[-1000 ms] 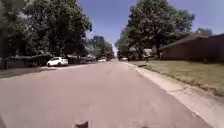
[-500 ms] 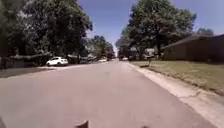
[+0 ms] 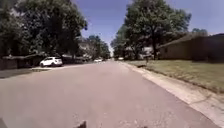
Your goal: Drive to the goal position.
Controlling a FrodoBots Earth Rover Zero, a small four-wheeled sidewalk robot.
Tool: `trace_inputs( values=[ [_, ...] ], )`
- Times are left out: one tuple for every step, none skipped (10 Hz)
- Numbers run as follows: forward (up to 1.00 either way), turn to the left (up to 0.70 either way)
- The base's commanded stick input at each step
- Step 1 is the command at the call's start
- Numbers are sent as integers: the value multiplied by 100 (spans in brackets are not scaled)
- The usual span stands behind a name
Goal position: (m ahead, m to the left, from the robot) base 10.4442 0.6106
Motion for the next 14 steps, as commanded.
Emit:
trace_inputs(
  values=[
    [70, 0],
    [70, 0],
    [70, 0],
    [70, 0],
    [70, 0],
    [70, 0],
    [70, 0],
    [70, 0],
    [70, 0],
    [70, 0],
    [70, 0],
    [70, 0],
    [70, 0],
    [70, 0]
  ],
)
